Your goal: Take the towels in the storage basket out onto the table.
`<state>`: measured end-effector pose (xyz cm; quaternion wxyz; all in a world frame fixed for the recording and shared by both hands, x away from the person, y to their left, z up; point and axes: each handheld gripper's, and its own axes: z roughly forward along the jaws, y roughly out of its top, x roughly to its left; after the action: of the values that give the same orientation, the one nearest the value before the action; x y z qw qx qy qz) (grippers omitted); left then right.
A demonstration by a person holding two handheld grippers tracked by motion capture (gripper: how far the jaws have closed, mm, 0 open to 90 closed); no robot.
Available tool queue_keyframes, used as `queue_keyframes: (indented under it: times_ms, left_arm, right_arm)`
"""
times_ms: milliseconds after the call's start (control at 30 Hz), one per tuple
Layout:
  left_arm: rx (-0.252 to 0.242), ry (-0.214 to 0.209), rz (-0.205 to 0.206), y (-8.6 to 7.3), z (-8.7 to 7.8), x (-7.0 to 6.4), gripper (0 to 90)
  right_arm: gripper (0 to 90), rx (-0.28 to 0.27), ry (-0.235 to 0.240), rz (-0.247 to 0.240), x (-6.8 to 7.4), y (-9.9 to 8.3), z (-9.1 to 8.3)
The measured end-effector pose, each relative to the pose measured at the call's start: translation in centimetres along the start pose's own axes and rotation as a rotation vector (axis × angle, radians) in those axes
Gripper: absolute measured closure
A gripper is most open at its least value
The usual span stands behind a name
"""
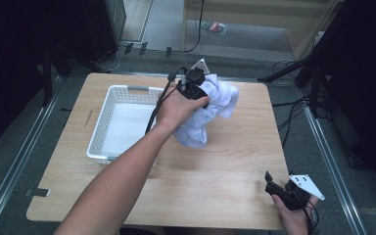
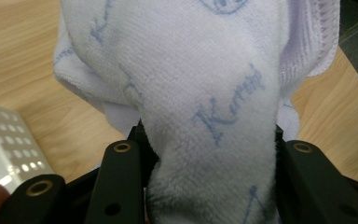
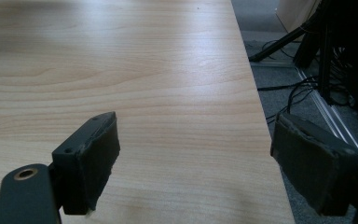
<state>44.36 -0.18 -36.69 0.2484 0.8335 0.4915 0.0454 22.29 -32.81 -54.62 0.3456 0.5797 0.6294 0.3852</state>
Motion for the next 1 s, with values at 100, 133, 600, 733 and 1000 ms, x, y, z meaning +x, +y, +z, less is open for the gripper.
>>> queue_keyframes:
  times_ms: [100, 133, 600, 733, 1000]
  left_arm:
    - [0.019, -0.027, -0.025, -0.3, 2.1, 0.0, 58.1]
    - [0.019, -0.044, -0.035, -0.4, 2.6, 0.1, 57.9]
    - [0.062, -0.01, -0.041, -2.9, 8.6, -0.2, 50.9]
    - [0.068, -0.026, -0.039, -3.5, 9.5, -0.3, 43.0]
    - [0.041, -0.011, -0.084, -3.7, 8.8, -0.2, 0.0]
  right_arm:
    - [16.0, -0.002, -0.006, -0.002, 0.0, 0.0, 0.0]
    - [16.0, -0.002, -0.007, -0.001, 0.1, 0.0, 0.0]
    - [16.8, -0.015, -0.012, 0.018, -0.1, 0.0, -0.1]
    - [16.8, -0.017, -0.013, 0.016, -0.1, -0.1, -0.1]
    - [16.6, -0.024, 0.002, 0.024, -0.3, -0.1, -0.2]
